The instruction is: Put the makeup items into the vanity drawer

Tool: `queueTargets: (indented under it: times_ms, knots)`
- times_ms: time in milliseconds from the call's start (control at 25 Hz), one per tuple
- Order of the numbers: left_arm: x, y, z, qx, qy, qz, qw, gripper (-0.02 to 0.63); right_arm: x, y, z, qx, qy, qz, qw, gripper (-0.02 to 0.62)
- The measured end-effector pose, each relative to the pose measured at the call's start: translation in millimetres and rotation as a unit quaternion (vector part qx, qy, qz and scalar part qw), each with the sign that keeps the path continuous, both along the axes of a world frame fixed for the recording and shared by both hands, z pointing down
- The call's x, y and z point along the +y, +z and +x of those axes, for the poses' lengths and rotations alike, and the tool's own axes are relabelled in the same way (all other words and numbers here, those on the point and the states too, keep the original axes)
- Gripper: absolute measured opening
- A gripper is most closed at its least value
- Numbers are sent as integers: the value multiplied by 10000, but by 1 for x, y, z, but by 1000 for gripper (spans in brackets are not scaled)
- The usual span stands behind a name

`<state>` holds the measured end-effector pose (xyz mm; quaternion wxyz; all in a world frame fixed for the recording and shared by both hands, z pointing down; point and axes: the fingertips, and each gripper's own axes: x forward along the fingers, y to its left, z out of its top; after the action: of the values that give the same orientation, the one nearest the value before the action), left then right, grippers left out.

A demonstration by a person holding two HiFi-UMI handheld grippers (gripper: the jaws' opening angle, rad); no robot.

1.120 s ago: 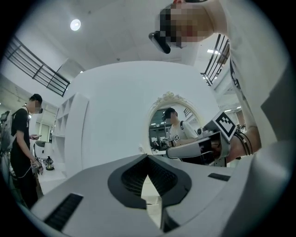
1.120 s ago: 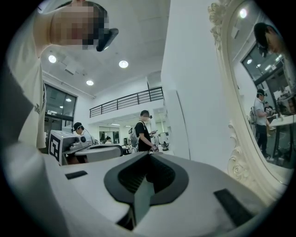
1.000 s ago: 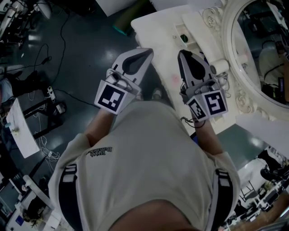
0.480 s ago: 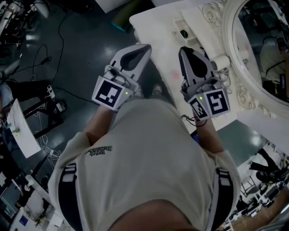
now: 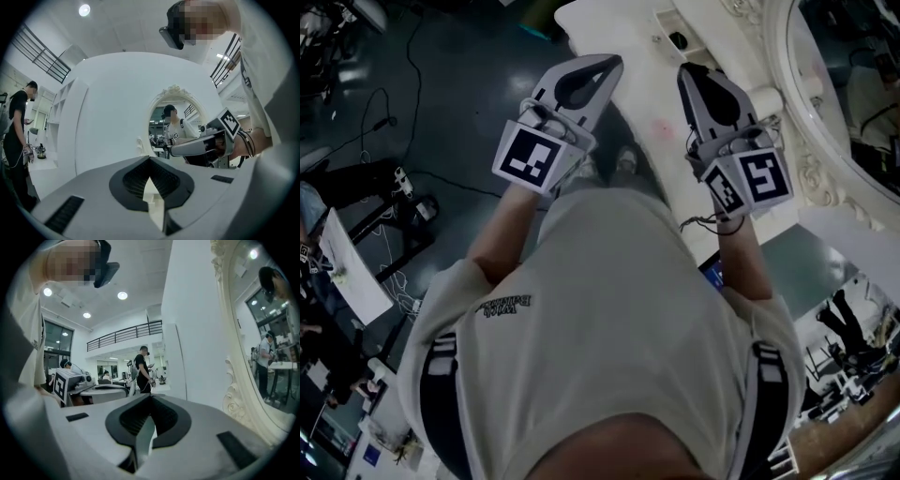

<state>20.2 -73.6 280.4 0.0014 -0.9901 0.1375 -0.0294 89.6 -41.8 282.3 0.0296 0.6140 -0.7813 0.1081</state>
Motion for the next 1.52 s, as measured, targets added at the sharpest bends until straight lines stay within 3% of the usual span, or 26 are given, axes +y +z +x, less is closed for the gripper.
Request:
queueTargets:
  times_ms: [320,640,1040,1520]
  knots:
    - [-11,61,33,-246,241,-305,9989,11,-1,80,27,-5,196,-852,9962,35]
    - [4,134,68,-849,616,-642,9924,11,26,183,39,176,171,-2011,9793,52]
    - [36,257,72,-1652,1043,-1297,9721,12,68,314,21,337,-112,-3191,9470,54]
    - [65,347,70,-2343,1134,-1759,9494,12,93,381,17,933,-425,-3756,9211,83]
